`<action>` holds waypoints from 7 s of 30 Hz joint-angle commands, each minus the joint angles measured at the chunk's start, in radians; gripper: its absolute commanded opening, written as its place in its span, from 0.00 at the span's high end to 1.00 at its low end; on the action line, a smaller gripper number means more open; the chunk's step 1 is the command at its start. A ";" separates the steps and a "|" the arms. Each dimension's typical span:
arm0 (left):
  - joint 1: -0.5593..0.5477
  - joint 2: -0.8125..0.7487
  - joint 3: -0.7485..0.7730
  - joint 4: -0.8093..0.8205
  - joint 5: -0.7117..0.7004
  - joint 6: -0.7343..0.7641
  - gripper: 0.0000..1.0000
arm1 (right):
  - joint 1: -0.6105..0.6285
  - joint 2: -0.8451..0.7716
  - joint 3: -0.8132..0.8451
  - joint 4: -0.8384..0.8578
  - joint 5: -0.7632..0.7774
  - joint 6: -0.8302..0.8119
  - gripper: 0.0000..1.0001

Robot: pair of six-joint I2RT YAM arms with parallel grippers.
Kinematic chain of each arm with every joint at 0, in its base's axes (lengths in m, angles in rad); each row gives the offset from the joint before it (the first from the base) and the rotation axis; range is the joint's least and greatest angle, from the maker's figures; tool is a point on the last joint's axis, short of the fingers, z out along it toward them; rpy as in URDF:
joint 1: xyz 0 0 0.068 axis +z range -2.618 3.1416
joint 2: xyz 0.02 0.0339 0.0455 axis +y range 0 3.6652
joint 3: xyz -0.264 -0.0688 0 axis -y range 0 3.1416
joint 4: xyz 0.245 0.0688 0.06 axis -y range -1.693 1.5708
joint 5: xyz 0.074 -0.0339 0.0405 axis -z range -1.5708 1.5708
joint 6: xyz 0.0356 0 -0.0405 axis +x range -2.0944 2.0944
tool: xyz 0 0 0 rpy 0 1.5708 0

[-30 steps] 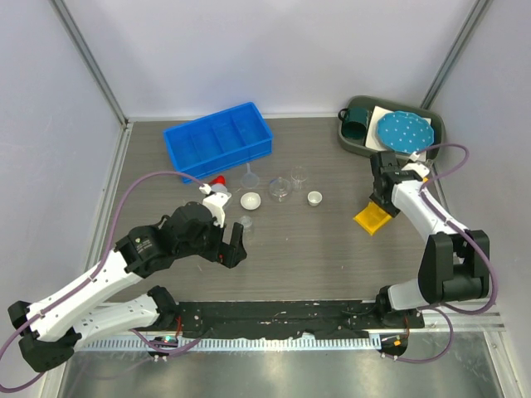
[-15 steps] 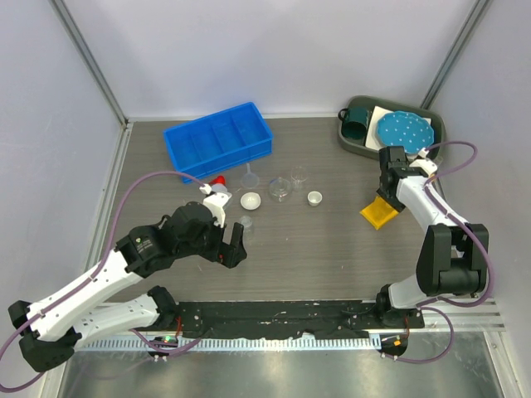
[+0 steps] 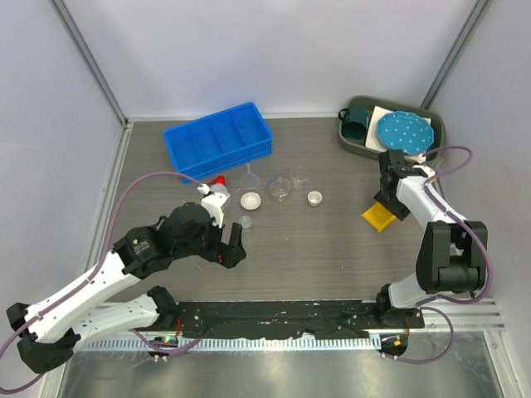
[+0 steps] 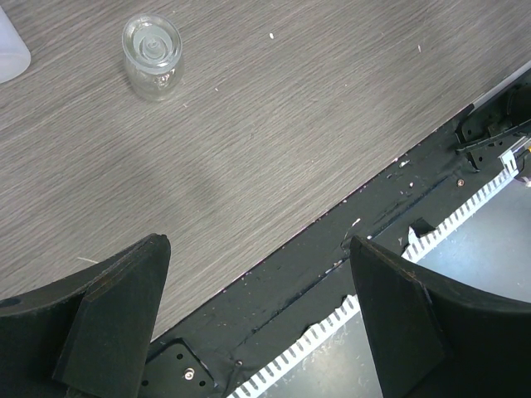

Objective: Organize the chemistry lab equipment

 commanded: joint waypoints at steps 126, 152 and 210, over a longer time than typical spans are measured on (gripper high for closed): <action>0.822 1.116 0.944 -0.020 -0.211 -0.280 1.00 | 0.680 -0.299 0.266 -0.032 -0.211 -0.264 0.41; 0.721 0.283 0.464 -0.352 0.070 0.109 1.00 | 0.699 -0.265 0.313 -0.091 -0.249 -0.330 0.42; 0.334 0.254 0.035 -0.281 0.025 0.016 1.00 | 0.702 -0.227 0.187 -0.034 -0.275 -0.306 0.42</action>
